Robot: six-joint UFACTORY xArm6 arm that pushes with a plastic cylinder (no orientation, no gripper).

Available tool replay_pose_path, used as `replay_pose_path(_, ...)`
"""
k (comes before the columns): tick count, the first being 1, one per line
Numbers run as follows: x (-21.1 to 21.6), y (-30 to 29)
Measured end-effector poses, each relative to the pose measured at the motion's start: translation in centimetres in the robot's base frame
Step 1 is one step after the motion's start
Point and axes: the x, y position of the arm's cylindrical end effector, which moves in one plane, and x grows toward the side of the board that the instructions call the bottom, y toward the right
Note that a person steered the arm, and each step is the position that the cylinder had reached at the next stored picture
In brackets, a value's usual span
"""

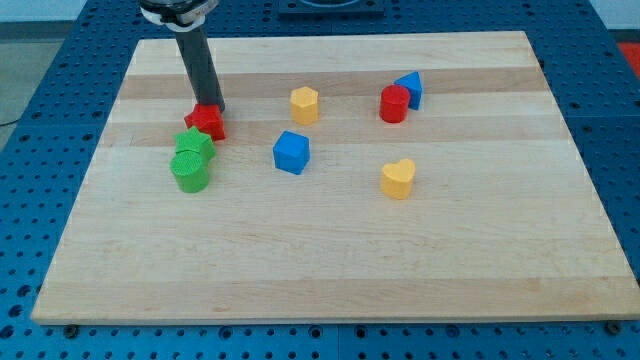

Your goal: Make a triangle with hexagon blue triangle and red circle

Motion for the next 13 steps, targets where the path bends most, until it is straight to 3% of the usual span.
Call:
replay_pose_path(2,-0.6,4.4)
replay_pose_path(3,2.6,5.5)
replay_pose_path(4,3.1,6.3)
replay_pose_path(7,-2.4,18.5)
replay_pose_path(9,-2.6,25.3)
replay_pose_path(11,2.0,27.7)
replay_pose_path(13,3.6,32.2)
